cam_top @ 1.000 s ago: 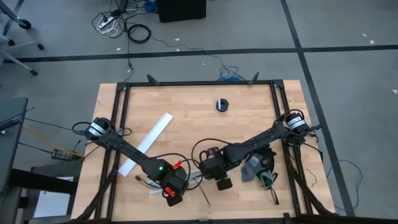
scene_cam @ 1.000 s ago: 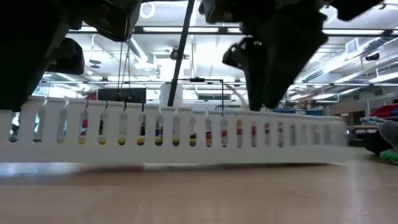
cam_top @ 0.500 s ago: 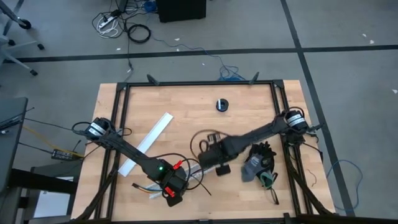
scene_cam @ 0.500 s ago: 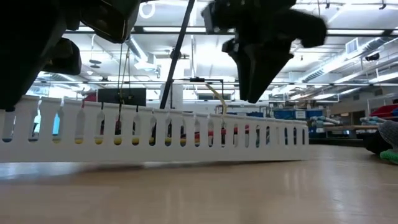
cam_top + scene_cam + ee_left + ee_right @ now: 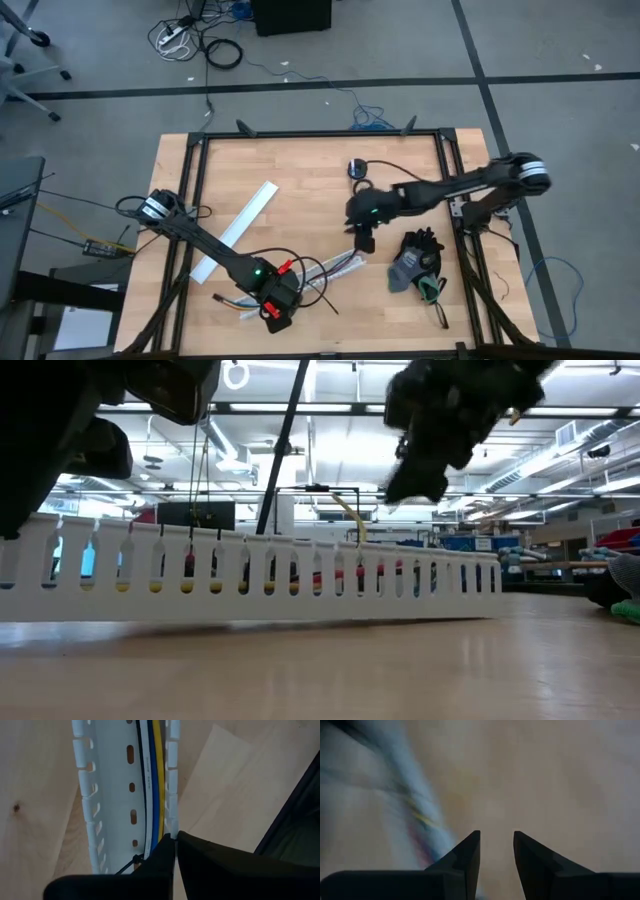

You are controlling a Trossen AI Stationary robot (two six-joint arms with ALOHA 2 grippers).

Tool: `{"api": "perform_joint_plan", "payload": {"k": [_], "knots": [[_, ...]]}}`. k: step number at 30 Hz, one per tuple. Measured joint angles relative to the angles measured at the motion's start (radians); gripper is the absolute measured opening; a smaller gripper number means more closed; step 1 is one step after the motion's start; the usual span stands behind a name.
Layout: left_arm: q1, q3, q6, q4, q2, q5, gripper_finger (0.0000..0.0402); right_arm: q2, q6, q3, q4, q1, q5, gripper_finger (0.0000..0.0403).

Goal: Ziptie cables
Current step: Put the cable wires in the white cable duct

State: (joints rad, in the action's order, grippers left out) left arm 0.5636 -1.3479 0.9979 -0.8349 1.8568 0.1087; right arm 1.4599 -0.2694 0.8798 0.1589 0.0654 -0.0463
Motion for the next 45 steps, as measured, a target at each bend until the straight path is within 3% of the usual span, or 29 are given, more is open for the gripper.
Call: {"api": "perform_joint_plan", "payload": {"k": [2,4,10,23,26,31,38,45], "knots": [[0.000,0.000,-0.014,0.000,0.000,-0.006,0.0000,-0.029,-0.069,-0.112,-0.282,0.002,-0.120,0.0113],[0.000,0.000,-0.030,0.001,0.000,-0.013,0.0000,-0.022,-0.118,-0.160,-0.400,0.018,-0.133,0.0113],[-0.001,0.000,-0.072,0.001,0.000,-0.054,0.0000,0.046,-0.157,-0.150,-0.412,0.035,-0.029,0.0114],[-0.002,0.000,-0.082,0.001,0.000,-0.068,0.0000,0.092,-0.155,-0.132,-0.429,0.073,-0.018,0.0112],[-0.002,0.000,-0.079,0.002,0.000,-0.070,0.0000,0.092,-0.136,-0.132,-0.431,0.078,0.014,0.0092],[-0.002,0.000,-0.073,0.002,0.000,-0.071,0.0000,0.092,-0.102,-0.132,-0.432,0.085,0.028,0.0013],[-0.002,0.000,-0.044,0.001,0.000,-0.078,0.0000,0.091,-0.191,-0.132,-0.391,0.152,0.032,0.0004],[-0.002,0.000,-0.044,0.000,0.000,-0.070,0.0000,0.091,-0.277,-0.132,-0.282,0.244,0.117,0.0002]]}}
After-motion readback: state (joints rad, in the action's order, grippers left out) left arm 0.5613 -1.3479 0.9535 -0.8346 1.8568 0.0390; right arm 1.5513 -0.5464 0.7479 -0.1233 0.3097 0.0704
